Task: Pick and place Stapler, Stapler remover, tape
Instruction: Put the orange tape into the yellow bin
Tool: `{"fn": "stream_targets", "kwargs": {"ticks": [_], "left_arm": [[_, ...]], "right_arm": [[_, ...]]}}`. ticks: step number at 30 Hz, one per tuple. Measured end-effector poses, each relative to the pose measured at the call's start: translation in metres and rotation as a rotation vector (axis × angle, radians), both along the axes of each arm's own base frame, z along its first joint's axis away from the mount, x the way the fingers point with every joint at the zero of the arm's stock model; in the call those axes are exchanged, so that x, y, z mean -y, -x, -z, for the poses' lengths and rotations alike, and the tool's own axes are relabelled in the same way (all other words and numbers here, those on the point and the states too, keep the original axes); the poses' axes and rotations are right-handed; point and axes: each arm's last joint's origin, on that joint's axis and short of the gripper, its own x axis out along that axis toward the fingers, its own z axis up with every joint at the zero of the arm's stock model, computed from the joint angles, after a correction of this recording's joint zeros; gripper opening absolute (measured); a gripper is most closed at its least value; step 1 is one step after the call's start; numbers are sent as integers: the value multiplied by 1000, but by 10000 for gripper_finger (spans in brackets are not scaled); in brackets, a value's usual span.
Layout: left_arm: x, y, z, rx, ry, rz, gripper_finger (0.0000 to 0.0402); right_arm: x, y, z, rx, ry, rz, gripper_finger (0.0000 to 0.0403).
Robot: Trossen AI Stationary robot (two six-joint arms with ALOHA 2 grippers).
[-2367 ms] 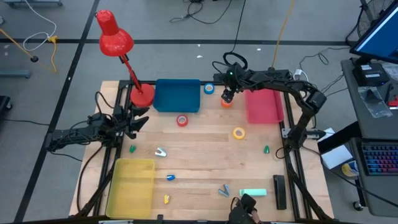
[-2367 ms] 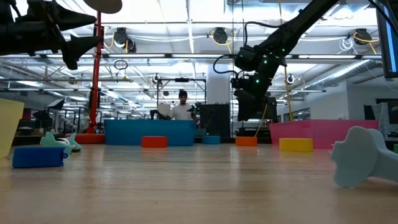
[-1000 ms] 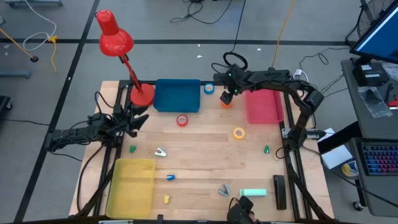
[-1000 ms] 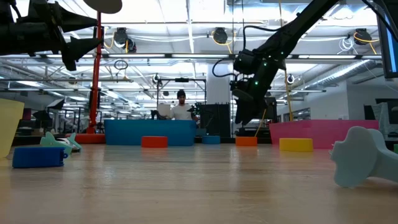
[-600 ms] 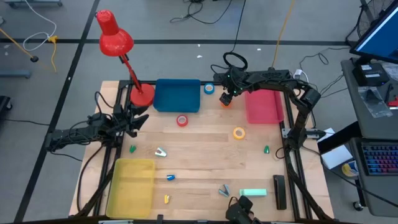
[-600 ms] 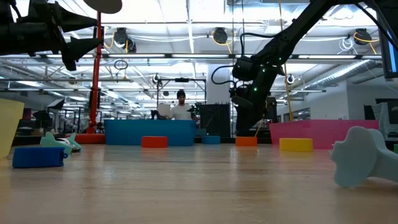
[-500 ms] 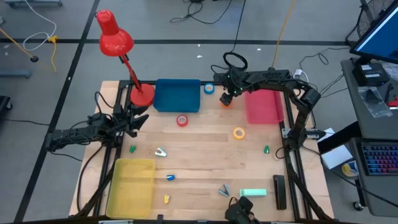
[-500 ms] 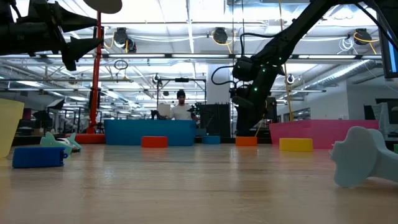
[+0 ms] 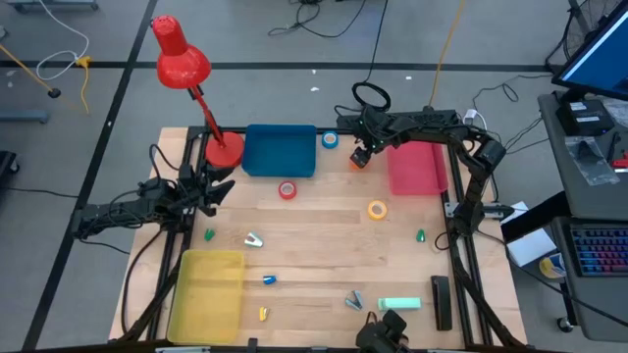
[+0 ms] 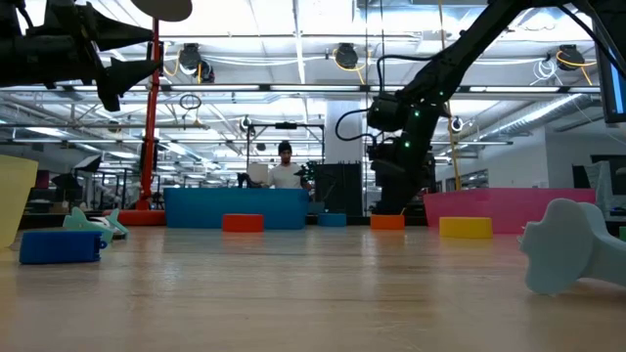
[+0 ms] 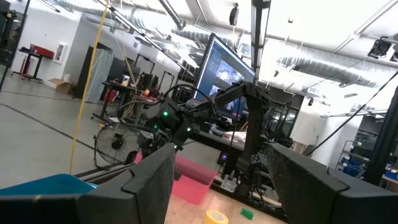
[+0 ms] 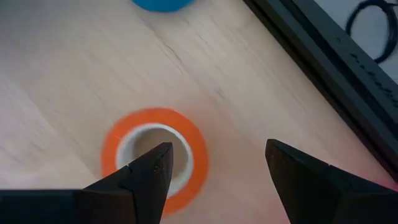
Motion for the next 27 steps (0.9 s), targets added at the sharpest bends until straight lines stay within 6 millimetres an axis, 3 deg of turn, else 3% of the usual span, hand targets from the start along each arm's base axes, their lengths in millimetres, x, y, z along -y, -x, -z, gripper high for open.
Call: {"fn": "stream_targets", "kwargs": {"ticks": [17, 27], "left_arm": [[0, 0, 0, 0, 0, 0, 255], [0, 0, 0, 1, 3, 1, 255]], "right_arm": [[1, -1, 0, 21, 9, 6, 251], [-10, 9, 23, 5, -18, 20, 251]]}}
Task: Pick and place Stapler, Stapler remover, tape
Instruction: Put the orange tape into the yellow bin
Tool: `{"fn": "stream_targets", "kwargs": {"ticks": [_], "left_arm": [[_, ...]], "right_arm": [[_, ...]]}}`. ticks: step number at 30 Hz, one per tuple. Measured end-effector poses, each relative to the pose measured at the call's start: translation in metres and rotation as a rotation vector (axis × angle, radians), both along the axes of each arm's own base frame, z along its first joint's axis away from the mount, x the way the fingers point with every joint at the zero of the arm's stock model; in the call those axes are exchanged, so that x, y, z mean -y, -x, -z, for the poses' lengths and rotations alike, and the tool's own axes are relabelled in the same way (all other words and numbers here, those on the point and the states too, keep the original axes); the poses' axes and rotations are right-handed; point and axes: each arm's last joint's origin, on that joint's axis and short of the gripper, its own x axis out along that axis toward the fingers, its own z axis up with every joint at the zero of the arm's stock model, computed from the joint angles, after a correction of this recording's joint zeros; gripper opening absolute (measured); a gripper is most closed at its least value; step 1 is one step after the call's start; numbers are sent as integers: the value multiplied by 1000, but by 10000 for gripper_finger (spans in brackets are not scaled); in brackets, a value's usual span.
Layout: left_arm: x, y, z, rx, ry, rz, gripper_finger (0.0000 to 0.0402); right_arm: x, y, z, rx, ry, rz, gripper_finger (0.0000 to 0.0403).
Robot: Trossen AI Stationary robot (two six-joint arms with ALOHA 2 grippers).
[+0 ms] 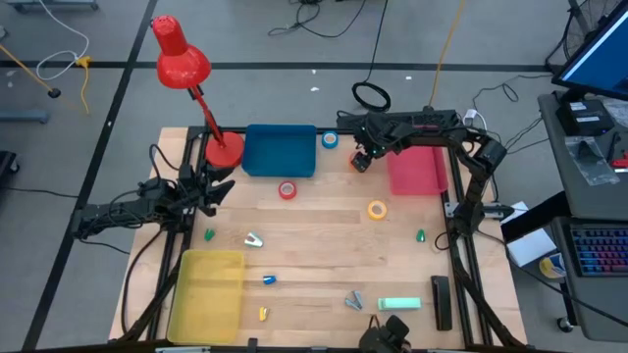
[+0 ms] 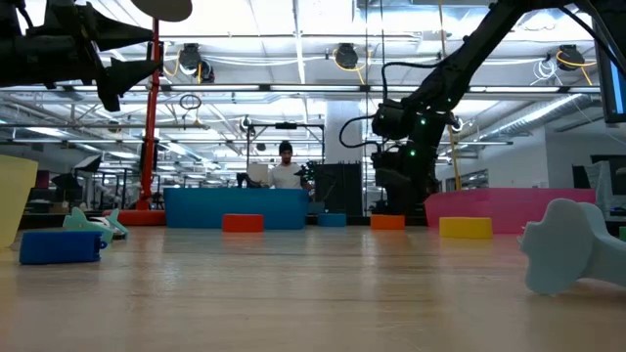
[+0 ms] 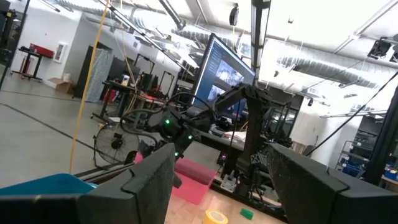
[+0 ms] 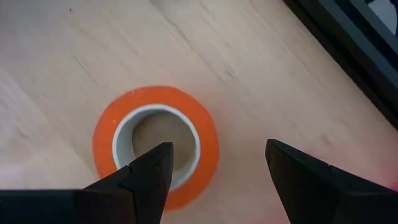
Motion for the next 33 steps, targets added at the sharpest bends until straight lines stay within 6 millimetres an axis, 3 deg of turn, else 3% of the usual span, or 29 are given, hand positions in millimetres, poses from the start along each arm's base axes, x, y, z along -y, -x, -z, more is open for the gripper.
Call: {"fn": "stream_targets", "kwargs": {"ticks": [7, 19, 22, 27, 33], "left_arm": [[0, 0, 0, 1, 3, 3, 255], [0, 0, -1, 44, 110, 45, 255], [0, 1, -3, 73, 122, 52, 255], [1, 4, -10, 161, 152, 71, 255], [1, 8, -18, 253, 126, 71, 255]], "right_arm": [[-2, 1, 5, 27, -4, 42, 225], [-6, -1, -2, 60, -14, 82, 39], [-13, -3, -20, 107, 19, 63, 30], [-31, -1, -70, 282, 57, 21, 30], [-64, -2, -144, 707, 65, -107, 30]]}}
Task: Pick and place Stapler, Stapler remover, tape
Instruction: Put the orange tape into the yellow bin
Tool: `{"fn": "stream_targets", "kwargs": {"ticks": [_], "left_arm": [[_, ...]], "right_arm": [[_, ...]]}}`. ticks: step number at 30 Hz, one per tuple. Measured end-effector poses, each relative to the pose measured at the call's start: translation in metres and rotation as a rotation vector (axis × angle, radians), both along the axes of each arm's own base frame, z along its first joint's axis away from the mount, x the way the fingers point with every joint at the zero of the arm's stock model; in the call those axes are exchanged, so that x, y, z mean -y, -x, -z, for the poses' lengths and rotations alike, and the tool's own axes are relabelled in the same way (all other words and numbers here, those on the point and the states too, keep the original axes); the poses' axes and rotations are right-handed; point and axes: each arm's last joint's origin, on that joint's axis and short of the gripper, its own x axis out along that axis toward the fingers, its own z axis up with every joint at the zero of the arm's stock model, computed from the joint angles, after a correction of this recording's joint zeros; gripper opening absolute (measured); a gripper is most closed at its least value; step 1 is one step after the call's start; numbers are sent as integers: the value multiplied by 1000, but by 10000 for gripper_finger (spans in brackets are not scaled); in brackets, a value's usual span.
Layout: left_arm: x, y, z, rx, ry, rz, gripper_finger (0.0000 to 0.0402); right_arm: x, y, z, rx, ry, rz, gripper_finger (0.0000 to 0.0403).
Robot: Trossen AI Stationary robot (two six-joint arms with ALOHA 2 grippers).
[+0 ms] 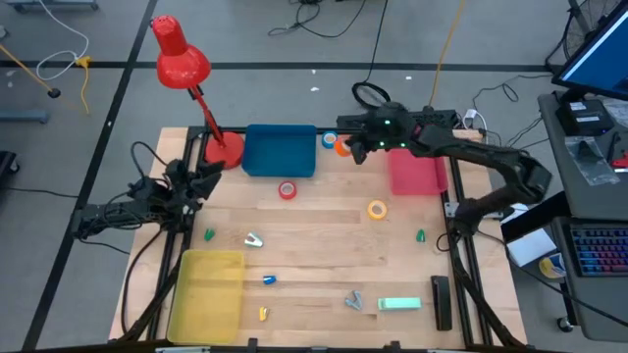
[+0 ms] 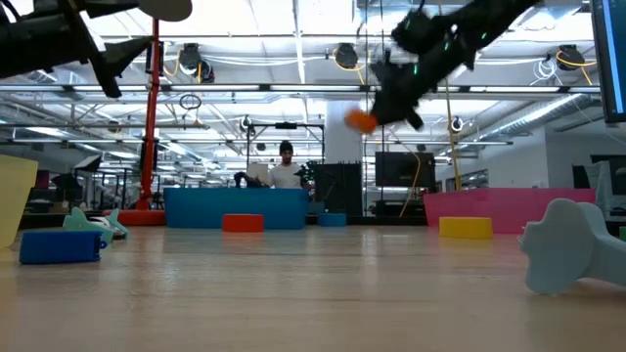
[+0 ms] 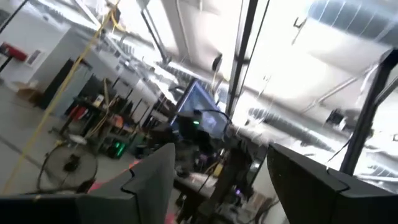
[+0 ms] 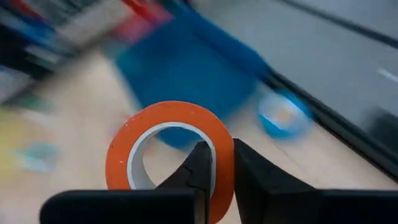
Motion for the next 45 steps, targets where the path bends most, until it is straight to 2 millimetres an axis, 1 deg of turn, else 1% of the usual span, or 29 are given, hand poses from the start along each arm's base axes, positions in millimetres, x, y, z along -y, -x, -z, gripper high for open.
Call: {"fn": "stream_targets", "kwargs": {"ticks": [3, 4, 6, 8, 11, 18, 23, 27, 31, 35, 40, 45], "left_arm": [[0, 0, 0, 9, 12, -10, 255], [0, 0, 0, 10, 12, -10, 255], [0, 0, 0, 11, 15, -8, 255], [0, 0, -1, 21, 44, 6, 255], [0, 0, -1, 28, 62, 19, 255], [0, -1, -1, 30, 112, 53, 255], [0, -12, -14, -45, 105, 62, 255], [1, -30, -33, -135, 79, 64, 255], [1, -57, -46, -243, 66, 67, 255], [-1, -88, -54, -335, 76, 70, 255], [-4, -127, -68, -400, 69, 73, 255], [-6, -156, -81, -420, 47, 71, 255]], "right_arm": [[-18, -5, -33, 247, 38, -99, 30], [-23, -7, -42, 315, 46, -133, 30], [-34, -13, -55, 436, 67, -202, 30], [-43, -17, -60, 497, 65, -242, 30], [-52, -27, -58, 526, 65, -279, 30], [-57, -44, -44, 510, 11, -301, 30], [-59, -60, -32, 543, -38, -312, 30], [-57, -70, -20, 543, -83, -307, 30], [-56, -74, -14, 537, -85, -301, 30], [-56, -75, -13, 543, -80, -299, 30], [-55, -75, -14, 547, -53, -281, 30], [-55, -75, -14, 546, -36, -283, 30]]}}
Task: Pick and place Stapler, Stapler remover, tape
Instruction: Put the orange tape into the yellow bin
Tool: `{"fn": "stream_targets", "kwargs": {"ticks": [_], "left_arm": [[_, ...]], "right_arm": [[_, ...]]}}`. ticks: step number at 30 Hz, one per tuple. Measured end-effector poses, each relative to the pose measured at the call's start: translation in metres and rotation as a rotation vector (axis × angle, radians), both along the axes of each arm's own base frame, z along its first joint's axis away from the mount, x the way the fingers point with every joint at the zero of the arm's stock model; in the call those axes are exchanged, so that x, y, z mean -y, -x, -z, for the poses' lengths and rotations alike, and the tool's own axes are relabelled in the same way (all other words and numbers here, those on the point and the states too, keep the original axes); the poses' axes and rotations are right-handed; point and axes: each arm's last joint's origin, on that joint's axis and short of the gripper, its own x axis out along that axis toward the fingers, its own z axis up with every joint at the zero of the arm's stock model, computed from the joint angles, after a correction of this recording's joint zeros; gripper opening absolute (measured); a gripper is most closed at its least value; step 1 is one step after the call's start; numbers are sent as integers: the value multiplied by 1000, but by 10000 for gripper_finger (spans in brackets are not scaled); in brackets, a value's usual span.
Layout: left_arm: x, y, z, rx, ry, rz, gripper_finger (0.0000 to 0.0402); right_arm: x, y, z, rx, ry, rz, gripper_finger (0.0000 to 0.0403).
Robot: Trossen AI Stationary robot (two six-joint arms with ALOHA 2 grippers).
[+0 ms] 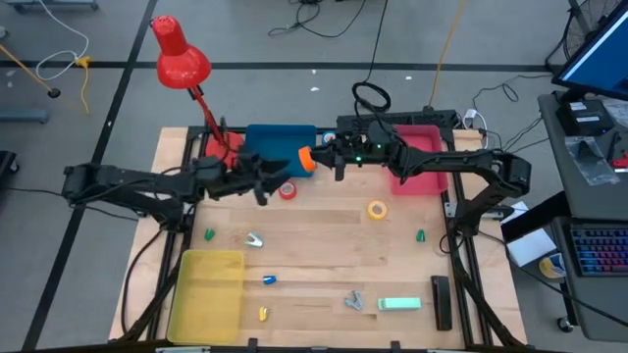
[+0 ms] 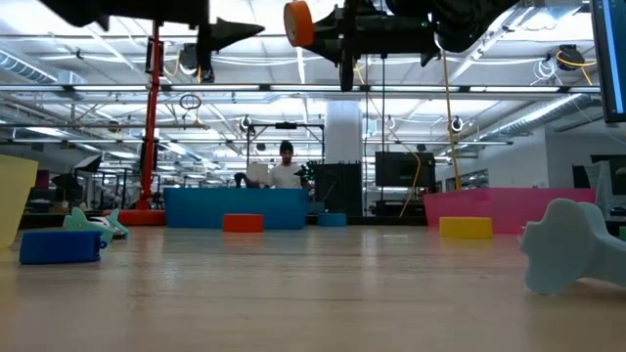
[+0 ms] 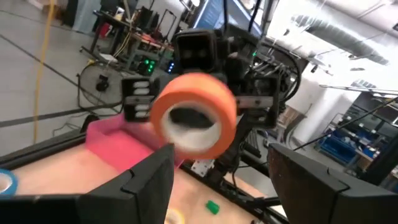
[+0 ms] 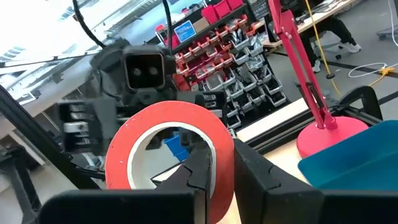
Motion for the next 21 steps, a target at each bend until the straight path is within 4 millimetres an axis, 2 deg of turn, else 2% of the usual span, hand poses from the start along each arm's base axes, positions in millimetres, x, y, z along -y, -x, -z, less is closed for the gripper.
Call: {"fn": "stream_targets", "kwargs": {"ticks": [4, 8, 16, 18, 21], "left_arm": [[-1, -19, -9, 1, -7, 32, 255], [-2, -33, -9, -17, -10, 31, 255], [-5, -44, -10, -17, 22, 37, 254], [-5, -44, -10, -19, 24, 55, 242], [-5, -45, -9, -23, 28, 59, 194]], "right_arm": [[1, 0, 0, -3, 15, 23, 30], [1, 0, 1, -5, 28, 23, 30], [1, 0, 2, -24, 57, 23, 30], [1, 0, 2, -27, 69, 21, 30], [0, 0, 2, -28, 73, 18, 30]]}}
